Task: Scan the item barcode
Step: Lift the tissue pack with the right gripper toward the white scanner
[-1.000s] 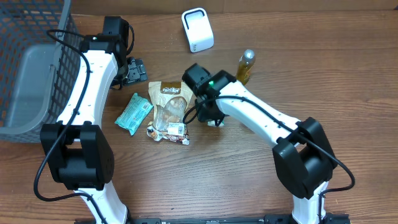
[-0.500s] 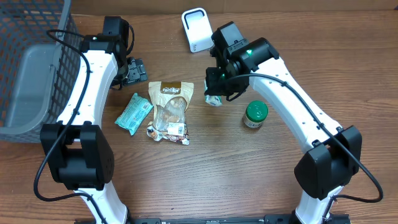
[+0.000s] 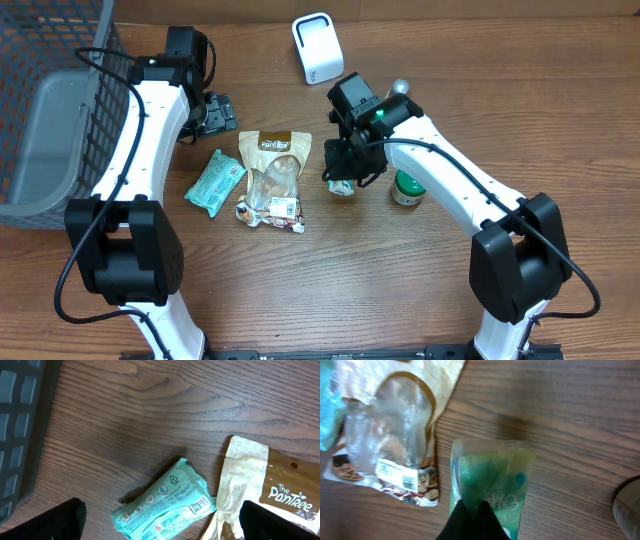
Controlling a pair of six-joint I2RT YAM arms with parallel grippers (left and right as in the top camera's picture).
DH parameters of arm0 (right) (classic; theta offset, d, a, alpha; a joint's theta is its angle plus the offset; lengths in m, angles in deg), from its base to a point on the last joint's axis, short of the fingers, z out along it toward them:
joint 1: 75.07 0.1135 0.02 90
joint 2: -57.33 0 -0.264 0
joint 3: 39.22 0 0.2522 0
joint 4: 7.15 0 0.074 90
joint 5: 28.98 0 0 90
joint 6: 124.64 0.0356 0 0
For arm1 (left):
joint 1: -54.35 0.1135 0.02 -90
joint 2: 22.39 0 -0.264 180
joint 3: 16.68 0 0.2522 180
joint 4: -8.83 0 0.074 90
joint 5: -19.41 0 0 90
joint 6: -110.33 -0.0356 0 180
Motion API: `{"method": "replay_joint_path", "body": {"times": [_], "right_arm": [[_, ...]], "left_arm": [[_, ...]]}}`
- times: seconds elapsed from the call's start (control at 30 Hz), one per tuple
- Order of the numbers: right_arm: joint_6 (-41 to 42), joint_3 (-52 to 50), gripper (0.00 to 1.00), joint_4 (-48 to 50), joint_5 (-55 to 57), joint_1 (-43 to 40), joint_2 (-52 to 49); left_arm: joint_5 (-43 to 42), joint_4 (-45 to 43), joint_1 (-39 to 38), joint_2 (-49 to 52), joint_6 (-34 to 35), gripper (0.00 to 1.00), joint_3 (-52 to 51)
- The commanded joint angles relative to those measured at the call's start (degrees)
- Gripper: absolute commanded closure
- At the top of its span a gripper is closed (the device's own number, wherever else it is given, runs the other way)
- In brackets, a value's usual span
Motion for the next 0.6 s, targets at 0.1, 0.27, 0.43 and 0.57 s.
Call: {"method": "replay_joint_path", "body": {"times": [0.1,0.27,0.43,0.57], "right_arm": [[0.02,-4.79,0.96,3.17,-0.07,0.04,0.68],[0.02,-5.4,0.96,4.24,-0.09,0.04,0.63],[-0.07,-4.72,0.96,4.46,-0.07,-0.02,0.66],[-0.24,1.92,0.96,2.36,-1.6,-0.68,0.66]], "left_arm": [[0.76,0.13,-0.07,0.44,-0.87,0.0,1.09],[0.76,0.13,-0.07,0.44,-0.87,0.0,1.09],[0.76,0.13,-0.07,0.44,-0.87,0.0,1.09],[0.76,0.13,-0.07,0.44,-0.87,0.0,1.09]]}}
